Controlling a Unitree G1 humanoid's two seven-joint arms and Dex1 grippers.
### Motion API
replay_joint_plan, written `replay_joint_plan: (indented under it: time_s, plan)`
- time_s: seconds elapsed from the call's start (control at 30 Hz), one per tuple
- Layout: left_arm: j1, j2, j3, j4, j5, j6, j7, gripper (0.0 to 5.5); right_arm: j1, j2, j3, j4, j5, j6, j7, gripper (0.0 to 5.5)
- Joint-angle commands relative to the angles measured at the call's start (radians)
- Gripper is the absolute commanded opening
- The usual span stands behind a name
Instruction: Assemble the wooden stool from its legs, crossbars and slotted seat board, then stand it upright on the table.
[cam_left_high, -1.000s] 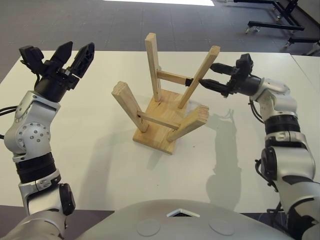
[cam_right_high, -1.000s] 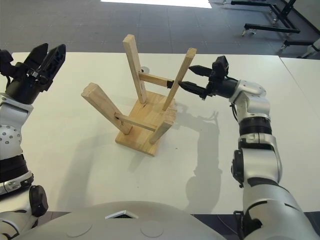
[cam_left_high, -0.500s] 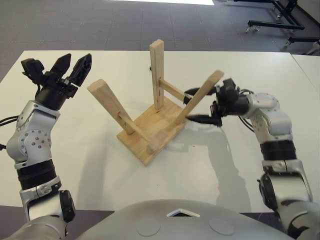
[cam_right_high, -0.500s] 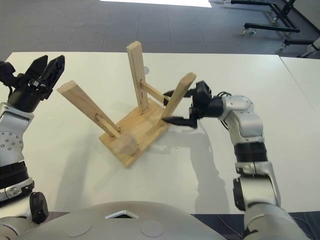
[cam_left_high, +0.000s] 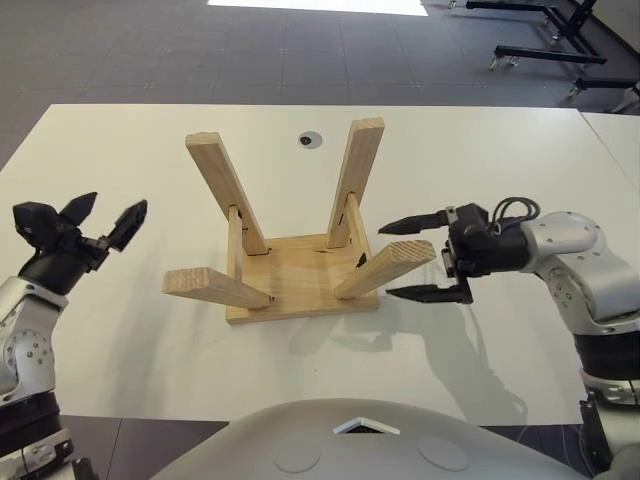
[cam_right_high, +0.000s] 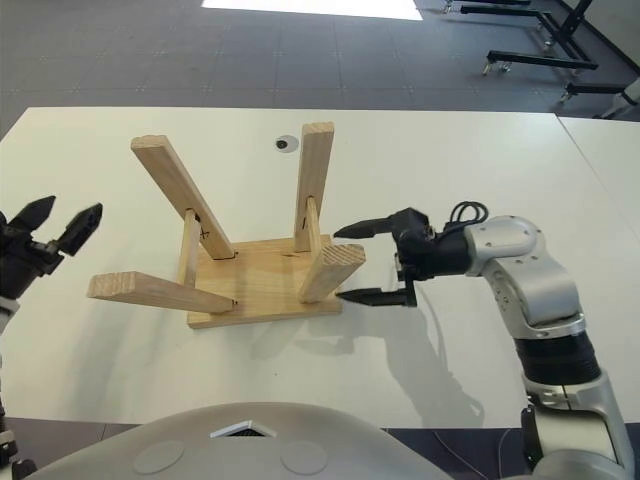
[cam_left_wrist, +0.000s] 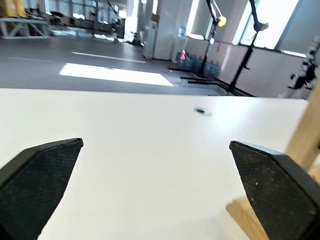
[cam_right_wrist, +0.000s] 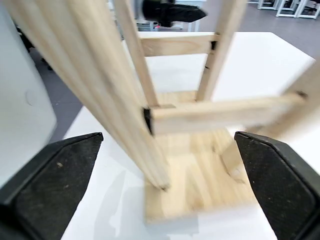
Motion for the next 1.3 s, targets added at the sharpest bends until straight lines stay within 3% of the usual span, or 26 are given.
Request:
replay_joint_plan:
  time_s: [0.03, 0.27, 0.53, 0.9, 1.07, 1.3]
  plan:
    - [0.098, 0.057, -0.020, -0.068, -0.004, -0.035, -0.168, 5.40, -0.003, -0.033, -0.006, 0.106, -0.049, -0.072, 0.024, 4.84]
    - [0.155, 0.134, -0.143, -0.226, 0.001, 0.005, -0.321, 5.40, 0.034, 0.077, 0.113, 0.167, -0.136, -0.154, -0.036, 4.84]
    - [0.198, 0.280, -0.244, -0.255, 0.147, -0.002, -0.391, 5.40, 0.067, 0.139, 0.143, 0.145, -0.137, -0.169, -0.084, 4.84]
    - [0.136, 0.165, -0.309, -0.325, 0.033, 0.036, -0.327, 5.40, 0.078, 0.170, 0.192, 0.106, -0.131, -0.160, -0.095, 4.84]
    - [0.139, 0.140, -0.388, -0.350, 0.031, 0.054, -0.310, 4.65, 0.058, 0.178, 0.199, 0.128, -0.129, -0.161, -0.092, 4.89]
    - [0.095, 0.107, -0.398, -0.311, -0.014, 0.064, -0.288, 3.79, 0.025, 0.189, 0.217, 0.161, -0.141, -0.171, -0.074, 3.87]
